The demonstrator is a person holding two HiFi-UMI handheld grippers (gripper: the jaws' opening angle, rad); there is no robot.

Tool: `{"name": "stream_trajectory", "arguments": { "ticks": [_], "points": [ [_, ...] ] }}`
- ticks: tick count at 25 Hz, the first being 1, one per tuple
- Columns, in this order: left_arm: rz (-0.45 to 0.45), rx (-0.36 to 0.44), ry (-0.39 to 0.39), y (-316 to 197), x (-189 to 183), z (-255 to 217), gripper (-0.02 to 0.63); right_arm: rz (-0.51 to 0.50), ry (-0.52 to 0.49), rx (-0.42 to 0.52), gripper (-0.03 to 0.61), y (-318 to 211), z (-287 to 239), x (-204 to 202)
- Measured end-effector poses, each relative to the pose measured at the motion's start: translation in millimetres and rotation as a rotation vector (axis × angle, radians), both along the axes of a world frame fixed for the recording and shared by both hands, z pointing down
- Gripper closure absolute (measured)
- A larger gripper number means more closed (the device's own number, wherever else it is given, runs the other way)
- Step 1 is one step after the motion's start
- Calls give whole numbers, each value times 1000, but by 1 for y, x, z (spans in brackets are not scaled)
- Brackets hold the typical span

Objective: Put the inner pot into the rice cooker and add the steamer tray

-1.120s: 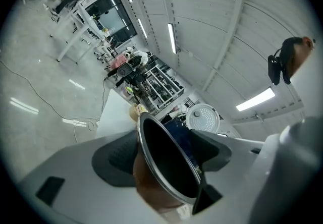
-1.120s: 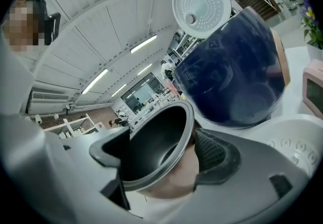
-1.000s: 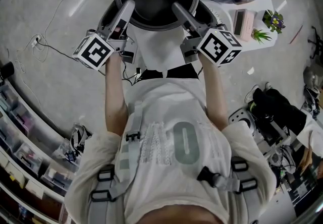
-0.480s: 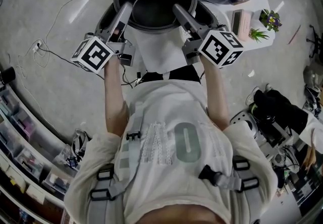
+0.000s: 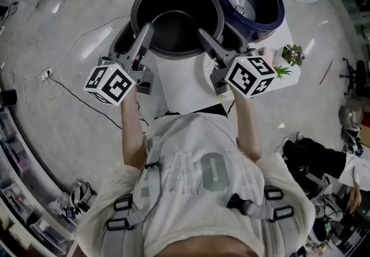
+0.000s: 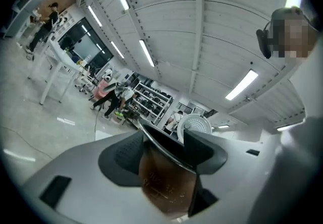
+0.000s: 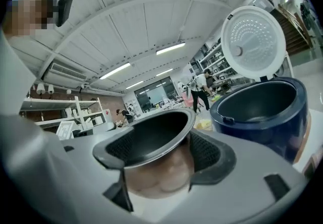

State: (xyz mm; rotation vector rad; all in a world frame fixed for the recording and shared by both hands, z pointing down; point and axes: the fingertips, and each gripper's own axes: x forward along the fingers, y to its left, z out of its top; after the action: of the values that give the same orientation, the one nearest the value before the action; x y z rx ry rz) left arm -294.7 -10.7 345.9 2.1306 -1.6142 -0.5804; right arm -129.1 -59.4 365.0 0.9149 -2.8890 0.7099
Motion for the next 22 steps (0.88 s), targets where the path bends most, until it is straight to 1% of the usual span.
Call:
{"name": "stream_trajectory", "arguments": {
  "ticks": [5,8,13,17,22],
  "points": [
    [-37,96,-90,5,-18,-54,365,-61,-30,85,241,-8,-42,-25],
    [-59,123,-133,0,-23,-73,365,-85,-41,107,241,-18,-58,-33],
    [-76,154,-203,-14,-19,-99,365,-99,-19,169,241,-36,-85,-32],
    [-59,175,-261,-40,-1,-123,365,-71,-7,216,241,-60,-108,-15],
    [4,223,-279,-75,43,-150,364,-4,-16,250,241,-85,-133,32]
  ]
}}
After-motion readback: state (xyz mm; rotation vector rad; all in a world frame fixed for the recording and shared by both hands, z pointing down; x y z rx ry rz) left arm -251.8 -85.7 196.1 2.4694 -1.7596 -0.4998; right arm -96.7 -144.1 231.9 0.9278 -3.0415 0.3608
